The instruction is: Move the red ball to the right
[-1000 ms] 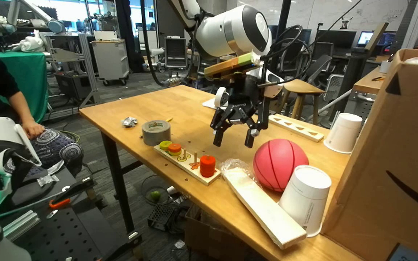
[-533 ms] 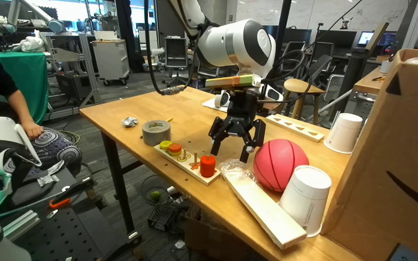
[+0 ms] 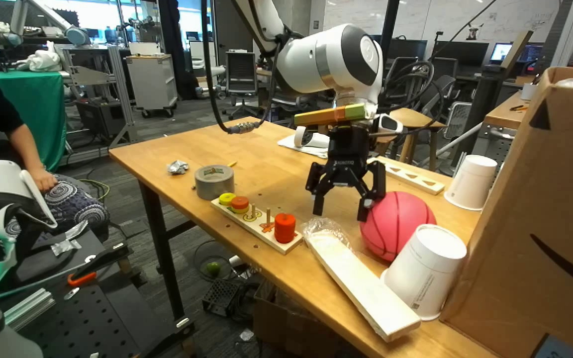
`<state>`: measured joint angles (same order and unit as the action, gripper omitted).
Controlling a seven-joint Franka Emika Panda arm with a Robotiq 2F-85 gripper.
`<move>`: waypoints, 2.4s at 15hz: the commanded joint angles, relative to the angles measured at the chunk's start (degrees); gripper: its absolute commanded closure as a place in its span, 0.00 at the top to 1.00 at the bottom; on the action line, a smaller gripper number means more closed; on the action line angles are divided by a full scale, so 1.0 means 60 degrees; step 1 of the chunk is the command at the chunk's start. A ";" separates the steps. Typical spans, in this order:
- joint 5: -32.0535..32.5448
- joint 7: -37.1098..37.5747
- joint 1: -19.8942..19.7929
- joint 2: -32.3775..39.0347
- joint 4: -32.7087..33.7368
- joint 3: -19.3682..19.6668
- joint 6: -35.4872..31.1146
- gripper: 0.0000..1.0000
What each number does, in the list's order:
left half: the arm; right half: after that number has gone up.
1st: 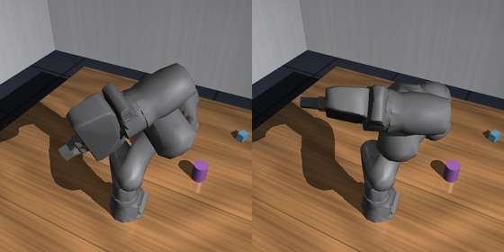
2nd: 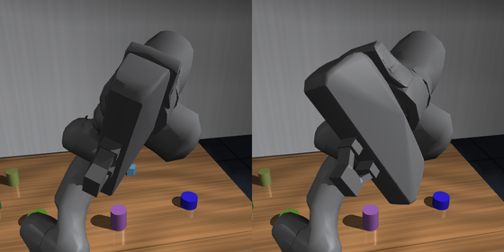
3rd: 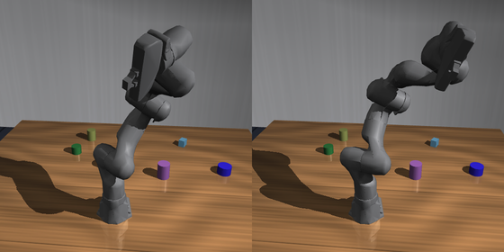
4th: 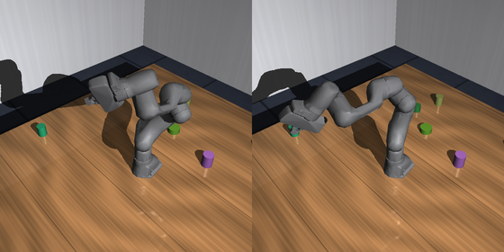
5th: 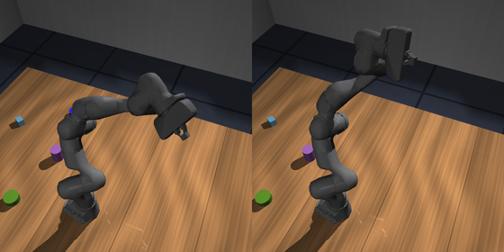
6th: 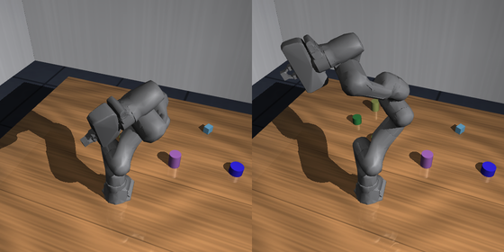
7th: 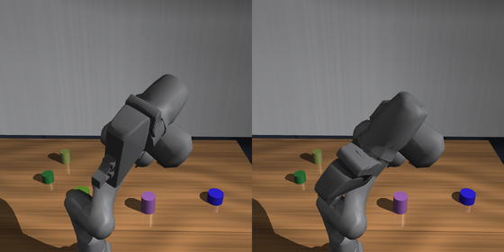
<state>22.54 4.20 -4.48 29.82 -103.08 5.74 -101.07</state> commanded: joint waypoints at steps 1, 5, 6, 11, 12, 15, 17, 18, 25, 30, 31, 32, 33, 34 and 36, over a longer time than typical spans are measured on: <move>0.1157 0.0902 0.0577 -0.0185 0.0607 0.0345 -0.0046 1.00; 0.2054 0.2368 0.0902 -0.0230 0.0912 0.0475 -0.0667 1.00; 0.2239 0.2824 0.0974 -0.0268 0.0897 0.0501 -0.0821 1.00; 0.2498 0.3956 0.1196 -0.0516 0.0694 0.0435 -0.0686 1.00; 0.2471 0.3497 0.1200 -0.0648 0.0564 0.0331 -0.0571 1.00; 0.2393 0.2716 0.1231 -0.1022 0.0245 0.0102 -0.0611 1.00; 0.2472 0.2550 0.1332 -0.1204 0.0148 0.0038 -0.0486 1.00; 0.2530 0.2367 0.1374 -0.1315 0.0069 -0.0012 -0.0443 1.00; 0.2233 -0.0813 0.1077 -0.2329 -0.1138 -0.0666 -0.1285 1.00; 0.2096 -0.3030 0.0907 -0.2369 -0.1599 -0.0930 -0.1850 1.00; 0.2128 -0.3505 0.0902 -0.2301 -0.1574 -0.0975 -0.1779 1.00; 0.2167 -0.3995 0.0904 -0.2251 -0.1538 -0.1009 -0.1650 1.00; 0.2223 -0.4487 0.0909 -0.2218 -0.1510 -0.1039 -0.1502 1.00; 0.2288 -0.4975 0.0923 -0.2185 -0.1435 -0.1059 -0.1296 1.00; 0.2382 -0.5995 0.0914 -0.2156 -0.1300 -0.1088 -0.0916 1.00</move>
<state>36.24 -23.18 1.94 17.56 -111.71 0.34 -109.72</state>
